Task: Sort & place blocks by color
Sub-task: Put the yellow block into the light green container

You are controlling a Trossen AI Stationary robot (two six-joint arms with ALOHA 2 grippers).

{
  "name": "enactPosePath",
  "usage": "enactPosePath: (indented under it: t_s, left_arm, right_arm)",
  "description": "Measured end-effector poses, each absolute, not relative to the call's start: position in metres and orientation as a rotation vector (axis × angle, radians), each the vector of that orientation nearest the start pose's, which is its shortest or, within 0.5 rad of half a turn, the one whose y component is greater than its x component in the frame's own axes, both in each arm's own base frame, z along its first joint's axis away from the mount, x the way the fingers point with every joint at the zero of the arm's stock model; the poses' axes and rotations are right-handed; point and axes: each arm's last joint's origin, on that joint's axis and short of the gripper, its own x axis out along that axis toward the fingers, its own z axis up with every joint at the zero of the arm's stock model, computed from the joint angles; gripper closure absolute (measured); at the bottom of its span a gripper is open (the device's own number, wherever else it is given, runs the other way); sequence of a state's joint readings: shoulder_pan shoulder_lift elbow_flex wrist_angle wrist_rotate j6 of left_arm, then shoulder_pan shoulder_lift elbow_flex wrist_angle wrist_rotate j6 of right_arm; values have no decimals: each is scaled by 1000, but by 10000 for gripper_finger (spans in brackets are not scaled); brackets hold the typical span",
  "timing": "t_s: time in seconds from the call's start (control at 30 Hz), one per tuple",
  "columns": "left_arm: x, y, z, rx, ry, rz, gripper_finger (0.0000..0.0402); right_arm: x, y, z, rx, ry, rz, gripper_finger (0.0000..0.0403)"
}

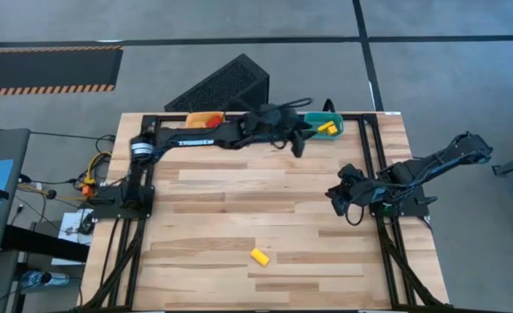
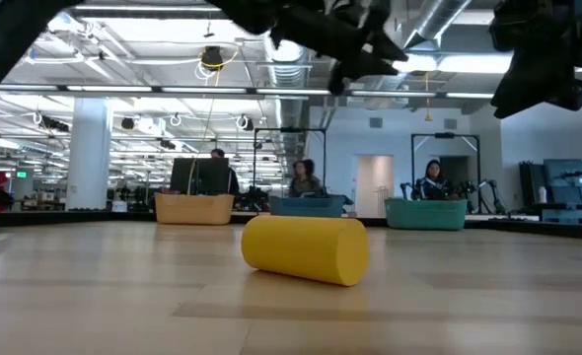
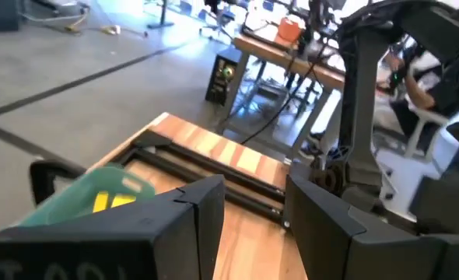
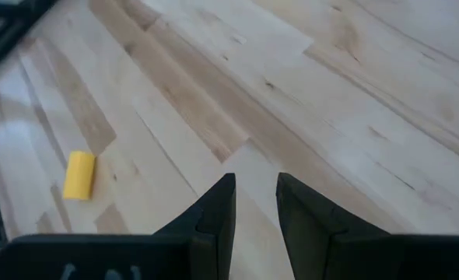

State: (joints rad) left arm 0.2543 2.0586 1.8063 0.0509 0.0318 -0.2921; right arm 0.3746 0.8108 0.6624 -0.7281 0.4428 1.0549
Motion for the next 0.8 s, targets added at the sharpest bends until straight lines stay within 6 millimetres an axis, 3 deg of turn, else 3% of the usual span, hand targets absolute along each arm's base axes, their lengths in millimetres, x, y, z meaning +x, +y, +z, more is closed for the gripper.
enactPosePath:
  t_s: [0.17, 0.27, 0.53, 0.67, 0.8]
  left_arm:
    - [435, 110, 299, -356, 50, 196, 278]
    - [417, 97, 291, -376, 73, 158, 278]
    - [396, 54, 287, -379, 127, 100, 278]
    - [383, 27, 268, -436, 196, 156, 278]
    - [349, 1, 246, -508, 242, 212, 278]
  right_arm:
    - [147, 43, 249, 712, 617, -473, 286]
    - [152, 42, 251, 704, 562, -488, 286]
    - [167, 33, 244, 490, 580, -556, 286]
    - [176, 34, 236, 428, 658, -503, 286]
    - [190, 42, 231, 442, 655, -449, 286]
